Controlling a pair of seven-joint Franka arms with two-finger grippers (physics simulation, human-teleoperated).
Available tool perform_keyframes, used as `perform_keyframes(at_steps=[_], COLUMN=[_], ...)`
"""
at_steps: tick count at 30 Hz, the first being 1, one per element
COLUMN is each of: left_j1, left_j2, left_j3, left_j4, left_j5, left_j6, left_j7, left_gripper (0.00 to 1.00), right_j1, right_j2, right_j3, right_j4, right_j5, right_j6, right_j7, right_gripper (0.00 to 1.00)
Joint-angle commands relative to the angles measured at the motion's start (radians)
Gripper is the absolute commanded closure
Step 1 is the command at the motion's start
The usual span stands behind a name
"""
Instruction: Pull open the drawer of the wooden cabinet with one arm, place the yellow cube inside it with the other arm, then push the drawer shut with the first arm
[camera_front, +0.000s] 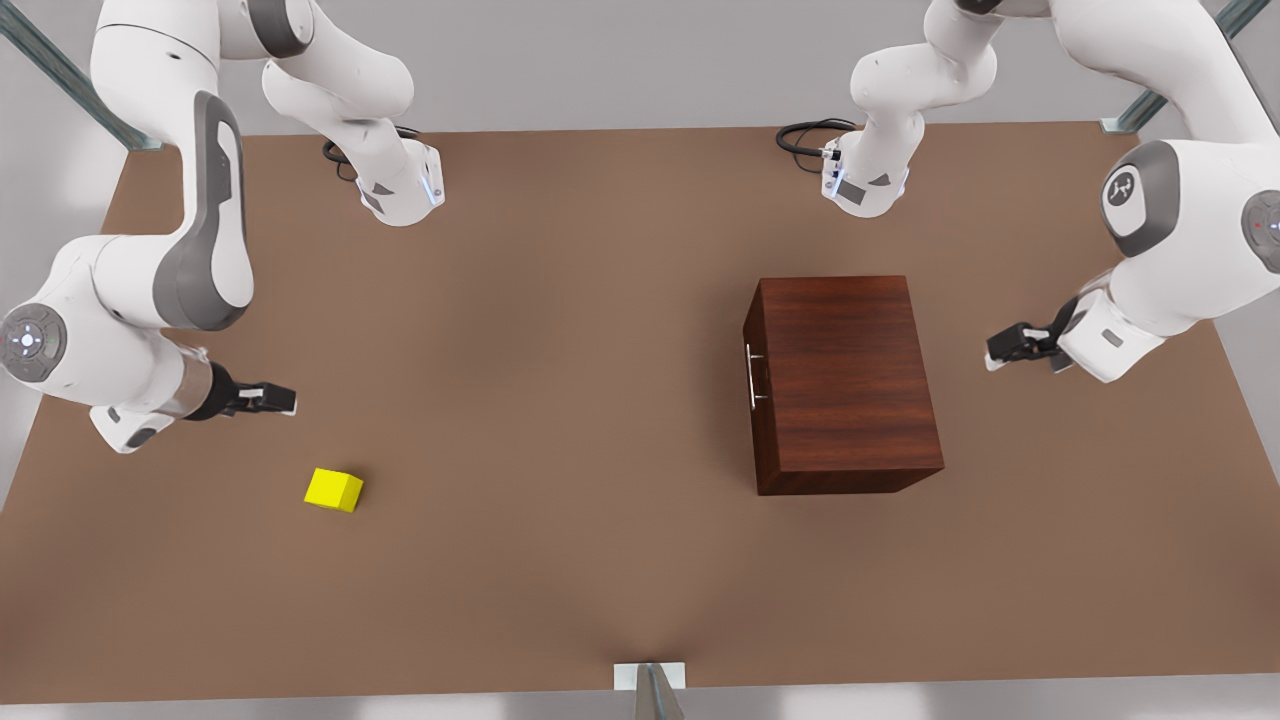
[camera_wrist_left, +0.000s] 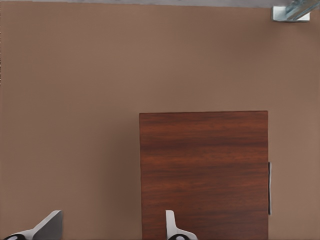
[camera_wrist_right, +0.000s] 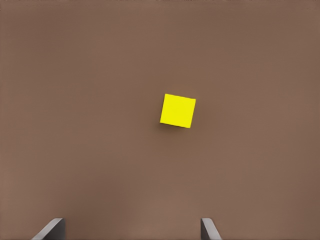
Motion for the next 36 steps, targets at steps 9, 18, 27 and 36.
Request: perform_keyframes(at_steps=[9, 18, 27, 36], left_j1=[-0.521, -0.694, -0.725, -0.756], left_j2=[0.167, 0.368, 0.435, 0.409], left_j3=[-0.013, -0.01, -0.005, -0.007], left_j4=[0.233, 0.222, 0.102, -0.031], left_j5=[0.188, 0.313, 0.392, 0.541], left_j6=[-0.085, 0.131, 0.26, 0.26], left_j7=[-0.474, -1.094, -1.342, -1.342], left_gripper=[0.0, 0.0, 0.0, 0.0], right_j1=[-0.008, 0.0, 0.02, 0.026], right_j2=[0.007, 0.028, 0.097, 0.105], right_j3=[-0.003, -0.003, 0.014, 0.051], right_j4=[0.024, 0.025, 0.107, 0.016], right_j5=[0.002, 0.002, -0.108, -0.096], right_j6=[0.022, 0.033, 0.034, 0.479], right_j7=[0.198, 0.595, -0.822, -1.124], right_gripper=[0.0, 0.0, 0.0, 0.0])
